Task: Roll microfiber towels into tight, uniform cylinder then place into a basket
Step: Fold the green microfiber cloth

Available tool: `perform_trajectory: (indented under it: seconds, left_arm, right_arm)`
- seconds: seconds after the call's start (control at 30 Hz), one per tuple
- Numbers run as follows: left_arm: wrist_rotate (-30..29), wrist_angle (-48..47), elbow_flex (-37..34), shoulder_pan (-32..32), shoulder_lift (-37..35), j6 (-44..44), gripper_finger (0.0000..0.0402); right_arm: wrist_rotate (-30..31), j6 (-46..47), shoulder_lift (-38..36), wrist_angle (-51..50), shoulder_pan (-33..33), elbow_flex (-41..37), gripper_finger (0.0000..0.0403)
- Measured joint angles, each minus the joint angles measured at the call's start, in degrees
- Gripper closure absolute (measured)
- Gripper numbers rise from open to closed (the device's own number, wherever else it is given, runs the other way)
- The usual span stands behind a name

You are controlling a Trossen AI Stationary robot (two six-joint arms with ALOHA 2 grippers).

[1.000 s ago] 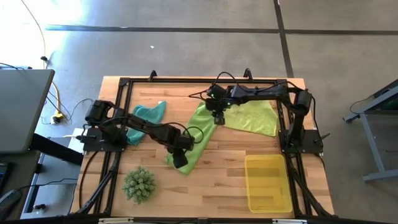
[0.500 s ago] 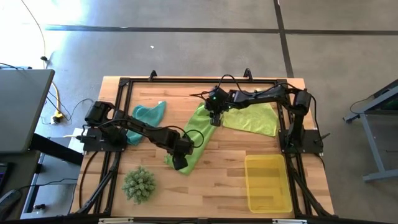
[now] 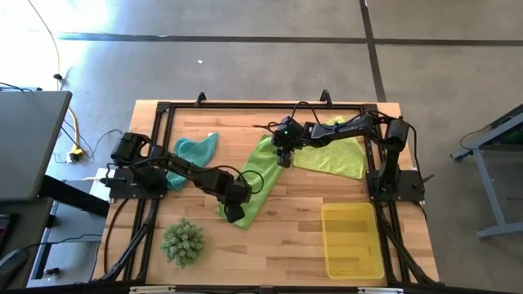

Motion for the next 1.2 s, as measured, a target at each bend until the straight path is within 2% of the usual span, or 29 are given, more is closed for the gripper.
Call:
perform_trajectory:
  seconds: [0.23,0.4,0.47,0.63,0.7,0.9,1.2]
  left_arm:
    - [6.94,1.84,-0.06,-0.24,0.02,-1.43,0.0308]
    - [6.59,2.70,-0.09,-0.72,0.09,-1.44,0.0308]
    - [6.23,2.70,-0.09,-0.72,0.09,-1.44,0.0308]
    - [5.78,2.68,-0.09,-0.72,0.09,-1.44,0.0308]
    - [5.75,2.68,-0.09,-0.72,0.09,-1.44,0.0308]
    - [5.59,3.07,-0.09,-0.72,0.13,-1.44,0.0308]
    - [5.57,3.25,-0.09,-0.72,0.13,-1.44,0.0308]
  right_arm:
    - [3.81,-1.11,0.00,2.05,-2.25,-0.10,0.0258]
    - [3.48,-0.26,-0.05,2.26,-4.15,0.35,0.0258]
    - [1.63,1.60,-0.59,1.53,-4.20,1.21,0.0258]
    - [-9.17,5.60,-1.84,4.51,-1.39,2.35,0.0258]
    - [-10.39,5.43,-1.43,6.31,0.26,2.15,0.0258]
    - [-1.57,2.95,2.75,9.83,3.23,2.15,0.0258]
    - [3.35,3.93,7.29,11.35,0.94,2.06,0.0258]
